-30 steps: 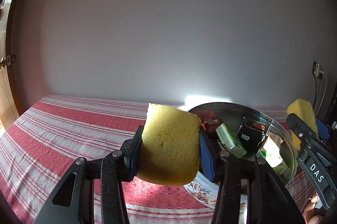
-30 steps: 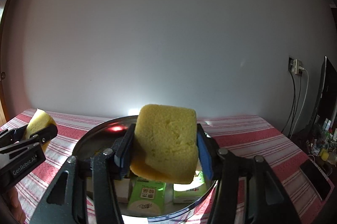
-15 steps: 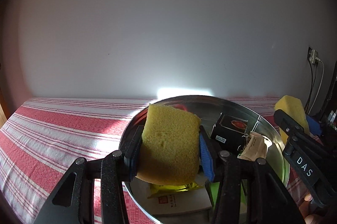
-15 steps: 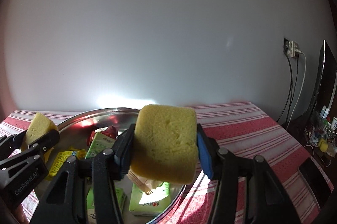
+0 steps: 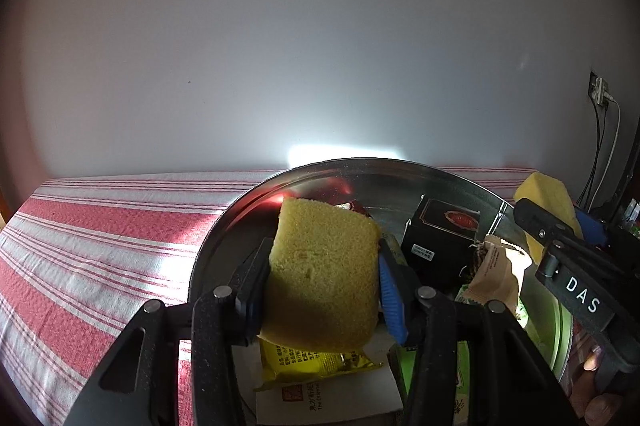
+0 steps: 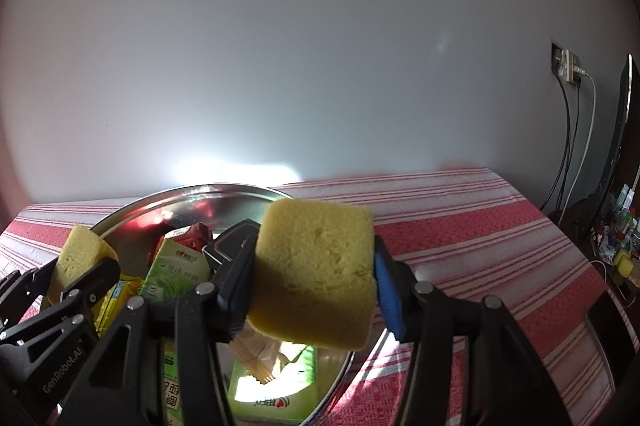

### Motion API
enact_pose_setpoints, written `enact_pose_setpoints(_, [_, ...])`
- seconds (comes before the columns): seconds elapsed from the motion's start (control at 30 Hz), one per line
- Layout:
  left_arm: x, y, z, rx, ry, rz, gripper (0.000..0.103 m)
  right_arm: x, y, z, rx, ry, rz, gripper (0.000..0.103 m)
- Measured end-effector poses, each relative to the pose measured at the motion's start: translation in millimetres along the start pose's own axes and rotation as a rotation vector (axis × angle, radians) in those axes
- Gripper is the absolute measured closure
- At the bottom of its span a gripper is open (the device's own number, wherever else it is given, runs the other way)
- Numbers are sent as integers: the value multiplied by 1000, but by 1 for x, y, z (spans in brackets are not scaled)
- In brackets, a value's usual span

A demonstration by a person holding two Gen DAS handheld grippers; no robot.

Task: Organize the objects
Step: 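Lift both yellow sponges and carry them over the tin, then open both grippers to drop the yellow sponges into the tin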

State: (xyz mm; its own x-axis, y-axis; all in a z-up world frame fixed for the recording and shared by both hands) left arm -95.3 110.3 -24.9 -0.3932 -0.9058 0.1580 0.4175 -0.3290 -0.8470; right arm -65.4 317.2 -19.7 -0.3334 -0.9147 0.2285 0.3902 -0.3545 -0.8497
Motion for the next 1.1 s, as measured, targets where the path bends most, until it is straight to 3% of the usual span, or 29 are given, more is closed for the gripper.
enact_pose_setpoints(0.3, [2, 3, 1, 7, 1, -7, 53, 3, 3, -4, 13, 6, 11, 49])
enact_pose_setpoints(0.47, [2, 4, 3, 8, -33, -30, 53, 3, 4, -5, 21, 2, 12, 49])
enact_pose_setpoints(0.5, [11, 7, 19, 7, -37, -34, 53, 3, 4, -5, 22, 1, 13, 49])
enact_pose_setpoints(0.77, [11, 8, 28, 1, -29, -27, 51, 8, 7, -8, 42, -32, 7, 45])
enact_pose_setpoints(0.8, [11, 8, 31, -10, -18, -15, 46, 8, 8, -8, 41, -38, 3, 41])
enact_pose_setpoints(0.87, [14, 7, 33, -17, -11, 3, 36, 10, 8, -6, 36, -53, 2, 15])
enact_pose_setpoints(0.93, [19, 8, 41, -27, -28, 26, 20, 9, 5, -1, 2, -32, 7, 14])
enact_pose_setpoints(1.03, [28, 10, 51, -48, -42, 64, 10, 3, 3, 3, -15, -32, -26, 4])
enact_pose_setpoints(1.1, [33, 12, 55, -51, -43, 81, 9, 1, 0, 3, -12, -50, -46, 0])
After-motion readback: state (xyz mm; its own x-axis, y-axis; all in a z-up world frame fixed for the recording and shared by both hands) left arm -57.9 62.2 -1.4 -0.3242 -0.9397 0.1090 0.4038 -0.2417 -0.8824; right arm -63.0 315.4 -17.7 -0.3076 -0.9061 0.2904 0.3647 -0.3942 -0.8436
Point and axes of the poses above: each gripper's, at about its wrist camera, not at the fingertips, and z roughly against the way its jaws point, x to its left, y to its underside, the point moved 5 cm from there along -z, roughly the way its jaws point, and after that the axes turned 14 degrees about -z, right-handed, at the moved point
